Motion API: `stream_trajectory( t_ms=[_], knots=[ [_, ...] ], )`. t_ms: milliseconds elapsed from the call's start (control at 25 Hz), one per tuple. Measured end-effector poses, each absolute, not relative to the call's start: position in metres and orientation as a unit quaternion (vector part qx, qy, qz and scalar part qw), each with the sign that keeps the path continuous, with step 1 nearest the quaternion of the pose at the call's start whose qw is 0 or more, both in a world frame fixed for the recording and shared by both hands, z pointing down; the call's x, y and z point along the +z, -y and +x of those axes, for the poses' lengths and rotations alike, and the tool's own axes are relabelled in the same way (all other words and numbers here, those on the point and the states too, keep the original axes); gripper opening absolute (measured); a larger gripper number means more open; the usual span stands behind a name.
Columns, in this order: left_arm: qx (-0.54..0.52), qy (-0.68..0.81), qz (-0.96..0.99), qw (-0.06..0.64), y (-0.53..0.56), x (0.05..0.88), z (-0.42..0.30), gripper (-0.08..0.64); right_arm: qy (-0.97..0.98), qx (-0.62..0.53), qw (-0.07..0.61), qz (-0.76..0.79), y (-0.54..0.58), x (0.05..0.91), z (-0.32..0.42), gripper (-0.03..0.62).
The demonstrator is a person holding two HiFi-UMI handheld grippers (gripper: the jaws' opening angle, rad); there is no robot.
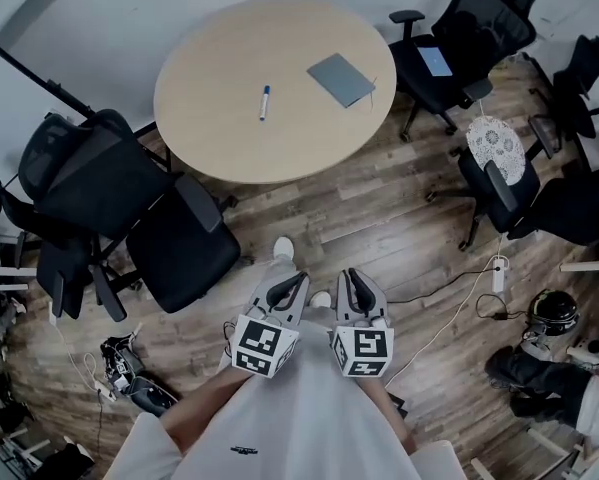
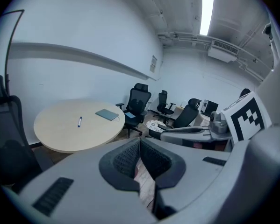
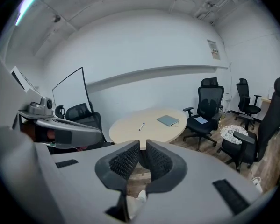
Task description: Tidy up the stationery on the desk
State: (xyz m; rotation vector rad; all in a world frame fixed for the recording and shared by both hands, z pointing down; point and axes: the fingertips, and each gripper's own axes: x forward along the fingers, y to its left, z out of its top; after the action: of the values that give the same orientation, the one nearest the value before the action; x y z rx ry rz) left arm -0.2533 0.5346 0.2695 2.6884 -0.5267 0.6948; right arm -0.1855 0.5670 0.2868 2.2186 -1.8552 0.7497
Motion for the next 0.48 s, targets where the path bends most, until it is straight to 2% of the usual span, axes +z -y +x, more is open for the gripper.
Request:
stream_trajectory(
  t_ms=[280,480],
  knots=[
    [0.234,0.194,0.935,0.181,-0.462,0.288,-0.209,0.021,0.625,0.255,0.094,0.732,-0.496,0.297,-0.149,0.048],
    [0.236,0.192,0.935,0.18,-0.365,0.29,-0.168,0.021,0.614,0.257,0.103,0.739,-0.409,0.299,-0.103,0.048]
  ],
)
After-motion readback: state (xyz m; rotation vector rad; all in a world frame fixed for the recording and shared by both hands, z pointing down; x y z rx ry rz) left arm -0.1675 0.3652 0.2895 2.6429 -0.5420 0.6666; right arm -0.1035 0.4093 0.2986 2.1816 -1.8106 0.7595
